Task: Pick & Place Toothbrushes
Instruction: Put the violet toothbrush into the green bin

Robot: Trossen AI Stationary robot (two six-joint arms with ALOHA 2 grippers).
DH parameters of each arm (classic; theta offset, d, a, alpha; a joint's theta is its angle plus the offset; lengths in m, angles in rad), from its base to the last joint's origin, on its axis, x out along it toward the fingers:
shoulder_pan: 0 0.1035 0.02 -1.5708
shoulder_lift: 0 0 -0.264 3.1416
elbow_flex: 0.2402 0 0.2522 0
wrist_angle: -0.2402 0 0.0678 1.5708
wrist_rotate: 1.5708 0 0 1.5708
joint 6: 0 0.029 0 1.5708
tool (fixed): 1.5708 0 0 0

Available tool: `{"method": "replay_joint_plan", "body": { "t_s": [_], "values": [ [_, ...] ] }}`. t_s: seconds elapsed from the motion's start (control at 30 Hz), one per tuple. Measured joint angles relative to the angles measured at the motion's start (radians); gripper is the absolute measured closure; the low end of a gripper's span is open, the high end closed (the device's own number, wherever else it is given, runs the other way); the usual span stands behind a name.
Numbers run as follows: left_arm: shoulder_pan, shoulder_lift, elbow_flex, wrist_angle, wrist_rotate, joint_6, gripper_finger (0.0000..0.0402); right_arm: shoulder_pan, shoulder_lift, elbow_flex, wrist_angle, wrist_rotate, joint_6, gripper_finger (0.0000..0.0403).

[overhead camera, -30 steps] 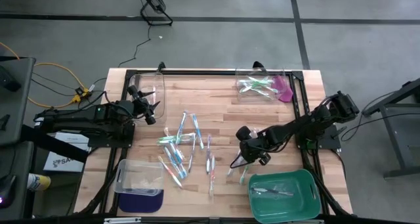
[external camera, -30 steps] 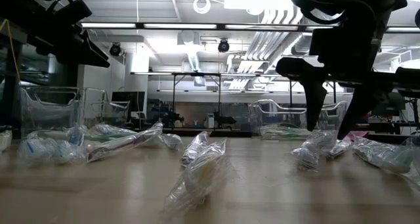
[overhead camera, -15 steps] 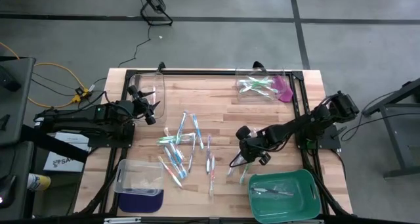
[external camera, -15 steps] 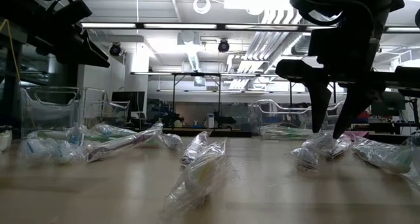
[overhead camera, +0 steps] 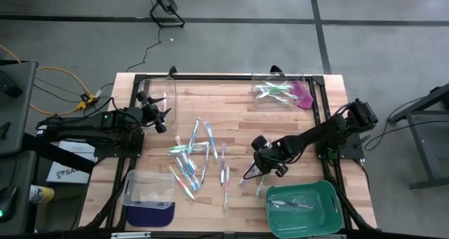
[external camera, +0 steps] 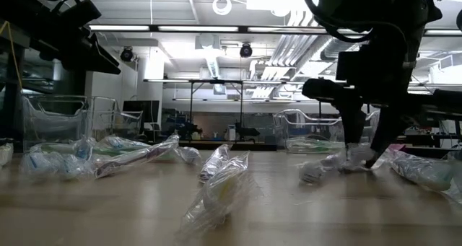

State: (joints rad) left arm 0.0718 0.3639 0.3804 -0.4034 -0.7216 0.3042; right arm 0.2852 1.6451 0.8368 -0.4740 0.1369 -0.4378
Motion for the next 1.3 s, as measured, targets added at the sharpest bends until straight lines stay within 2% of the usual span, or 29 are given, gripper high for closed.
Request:
{"method": "replay_joint_plan", "body": {
  "t_s": [0.37, 0.73, 0.97, 1.1, 1.3],
  "values": [
    [0.000, 0.000, 0.000, 0.000, 0.000, 0.000, 0.0181, 0.000, -0.003, 0.001, 0.006, 0.003, 0.100, 0.0376],
    [0.000, 0.000, 0.000, -0.004, 0.000, -0.005, 0.0181, 0.001, -0.039, 0.000, 0.011, -0.004, 0.259, 0.0363],
    [0.000, 0.000, 0.000, -0.010, 0.000, -0.014, 0.0181, 0.001, -0.064, 0.000, 0.009, -0.005, 0.281, 0.0372],
    [0.000, 0.000, 0.000, -0.011, 0.000, -0.017, 0.0181, 0.000, -0.077, 0.023, -0.029, -0.002, 0.288, 0.0383],
    [0.000, 0.000, 0.000, -0.013, 0.000, -0.019, 0.0181, 0.000, -0.084, 0.092, -0.129, 0.044, 0.344, 0.0375]
  ]
}}
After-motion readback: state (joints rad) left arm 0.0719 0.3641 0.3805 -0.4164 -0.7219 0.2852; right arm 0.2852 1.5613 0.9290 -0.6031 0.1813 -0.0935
